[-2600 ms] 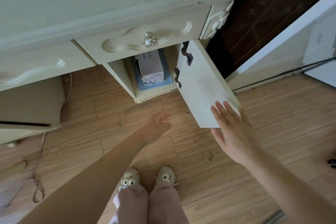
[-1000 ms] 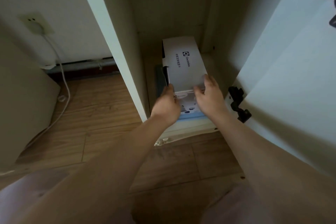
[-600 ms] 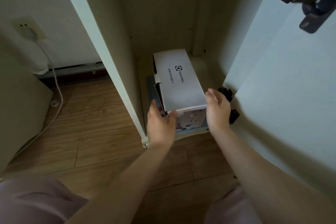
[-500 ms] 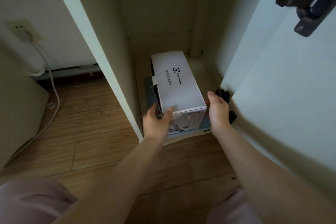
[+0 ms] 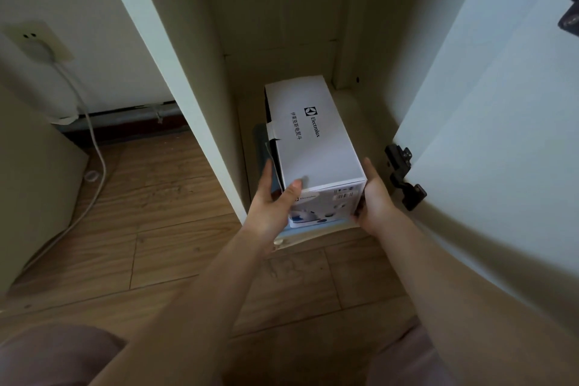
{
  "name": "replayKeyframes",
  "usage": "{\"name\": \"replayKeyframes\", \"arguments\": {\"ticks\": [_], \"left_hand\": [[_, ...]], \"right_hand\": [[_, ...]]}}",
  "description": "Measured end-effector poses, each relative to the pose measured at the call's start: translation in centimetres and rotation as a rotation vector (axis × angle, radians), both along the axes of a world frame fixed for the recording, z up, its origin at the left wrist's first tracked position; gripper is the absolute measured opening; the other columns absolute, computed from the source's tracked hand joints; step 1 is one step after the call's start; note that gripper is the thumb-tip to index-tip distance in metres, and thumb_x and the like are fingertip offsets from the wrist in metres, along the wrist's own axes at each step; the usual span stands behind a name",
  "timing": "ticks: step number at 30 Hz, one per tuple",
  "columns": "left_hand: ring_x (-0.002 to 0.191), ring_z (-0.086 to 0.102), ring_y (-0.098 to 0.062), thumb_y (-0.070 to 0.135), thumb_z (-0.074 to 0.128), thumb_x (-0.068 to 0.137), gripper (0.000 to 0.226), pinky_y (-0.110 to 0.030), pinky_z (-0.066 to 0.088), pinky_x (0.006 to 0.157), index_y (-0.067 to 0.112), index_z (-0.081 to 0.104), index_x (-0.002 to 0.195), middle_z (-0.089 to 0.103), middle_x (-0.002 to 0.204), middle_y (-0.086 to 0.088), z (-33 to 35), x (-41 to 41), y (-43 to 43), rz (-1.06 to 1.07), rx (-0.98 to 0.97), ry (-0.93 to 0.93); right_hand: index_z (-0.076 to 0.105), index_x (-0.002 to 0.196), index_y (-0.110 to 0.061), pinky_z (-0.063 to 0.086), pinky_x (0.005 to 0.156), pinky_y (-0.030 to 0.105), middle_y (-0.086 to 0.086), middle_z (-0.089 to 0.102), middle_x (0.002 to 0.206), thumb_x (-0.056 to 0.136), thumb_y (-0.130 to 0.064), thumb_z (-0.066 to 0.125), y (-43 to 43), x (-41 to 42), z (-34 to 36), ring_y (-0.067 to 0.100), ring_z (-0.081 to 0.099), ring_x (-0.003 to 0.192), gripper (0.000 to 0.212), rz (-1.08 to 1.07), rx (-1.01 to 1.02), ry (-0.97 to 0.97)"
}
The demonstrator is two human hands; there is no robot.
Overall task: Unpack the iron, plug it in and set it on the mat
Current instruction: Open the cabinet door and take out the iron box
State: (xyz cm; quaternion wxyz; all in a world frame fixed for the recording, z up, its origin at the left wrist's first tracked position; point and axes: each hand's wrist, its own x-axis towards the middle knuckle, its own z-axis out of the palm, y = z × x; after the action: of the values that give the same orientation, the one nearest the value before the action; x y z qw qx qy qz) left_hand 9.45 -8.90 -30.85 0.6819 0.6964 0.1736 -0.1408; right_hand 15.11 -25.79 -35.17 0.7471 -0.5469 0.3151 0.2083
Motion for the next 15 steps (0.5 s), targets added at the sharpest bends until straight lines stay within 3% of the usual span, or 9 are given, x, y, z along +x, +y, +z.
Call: {"name": "replayKeyframes", "arguments": {"ticks": [2, 5, 8, 10, 11, 13, 15], "left_hand": [[0.093, 0.054, -0.004, 0.03, 0.05, 0.093, 0.066, -0.033, 0.043, 0.093, 0.042, 0.013, 0.145, 0.043, 0.137, 0.004, 0.1, -0.3, -0.1, 0.0, -0.016, -0.032], [0.094, 0.053, -0.005, 0.028, 0.048, 0.095, 0.062, -0.03, 0.043, 0.088, 0.043, 0.014, 0.145, 0.043, 0.137, 0.005, 0.1, -0.9, -0.1, 0.014, -0.041, -0.033], [0.089, 0.056, -0.002, 0.028, 0.047, 0.095, 0.061, -0.017, 0.051, 0.073, 0.043, 0.015, 0.145, 0.045, 0.134, 0.007, 0.2, -1.9, -0.2, 0.018, -0.032, -0.011], [0.079, 0.055, 0.001, 0.025, 0.045, 0.096, 0.059, -0.011, 0.052, 0.057, 0.041, 0.016, 0.145, 0.045, 0.128, 0.009, 0.4, -2.7, -0.6, 0.019, -0.023, 0.004], [0.079, 0.054, 0.002, 0.024, 0.045, 0.097, 0.059, -0.009, 0.052, 0.056, 0.039, 0.015, 0.145, 0.044, 0.127, 0.009, 0.3, -3.2, -0.8, 0.018, -0.019, 0.011], [0.085, 0.055, -0.001, 0.023, 0.045, 0.096, 0.061, -0.012, 0.053, 0.066, 0.037, 0.013, 0.146, 0.041, 0.132, 0.008, 0.0, -4.1, -1.2, 0.019, -0.008, 0.012], [0.105, 0.056, -0.01, 0.025, 0.047, 0.095, 0.064, -0.028, 0.053, 0.089, 0.039, 0.011, 0.146, 0.038, 0.142, 0.003, -0.1, -5.0, -1.4, 0.028, 0.007, 0.006]], "right_hand": [[0.066, 0.09, -0.022, 0.052, 0.068, 0.034, 0.0, 0.073, 0.059, 0.091, -0.06, 0.034, 0.3, -0.3, -0.4, 0.021, 0.063, 0.076, 0.049, 0.02, -0.002, -0.018], [0.066, 0.107, -0.025, 0.048, 0.098, 0.044, 0.004, 0.073, 0.096, 0.09, -0.06, 0.038, 0.6, -1.0, -1.1, 0.026, 0.065, 0.098, 0.047, 0.039, -0.063, -0.05], [0.064, 0.101, -0.032, 0.043, 0.103, 0.047, 0.004, 0.068, 0.107, 0.089, -0.059, 0.04, 0.3, -2.1, -1.5, 0.027, 0.06, 0.108, 0.038, 0.071, -0.114, -0.042], [0.063, 0.1, -0.029, 0.042, 0.102, 0.046, 0.004, 0.066, 0.105, 0.091, -0.055, 0.041, 0.1, -2.8, -1.3, 0.029, 0.058, 0.107, 0.035, 0.086, -0.132, -0.026], [0.064, 0.096, -0.026, 0.042, 0.099, 0.044, 0.005, 0.066, 0.1, 0.092, -0.051, 0.041, 0.0, -3.1, -1.2, 0.03, 0.059, 0.103, 0.034, 0.091, -0.131, -0.014], [0.066, 0.084, -0.021, 0.045, 0.093, 0.043, 0.009, 0.068, 0.097, 0.093, -0.044, 0.042, -0.1, -3.6, -0.7, 0.031, 0.061, 0.094, 0.034, 0.091, -0.113, 0.003], [0.069, 0.092, -0.018, 0.045, 0.097, 0.045, 0.012, 0.069, 0.108, 0.093, -0.044, 0.043, -0.2, -4.1, -0.4, 0.033, 0.063, 0.101, 0.037, 0.111, -0.069, -0.004]]}}
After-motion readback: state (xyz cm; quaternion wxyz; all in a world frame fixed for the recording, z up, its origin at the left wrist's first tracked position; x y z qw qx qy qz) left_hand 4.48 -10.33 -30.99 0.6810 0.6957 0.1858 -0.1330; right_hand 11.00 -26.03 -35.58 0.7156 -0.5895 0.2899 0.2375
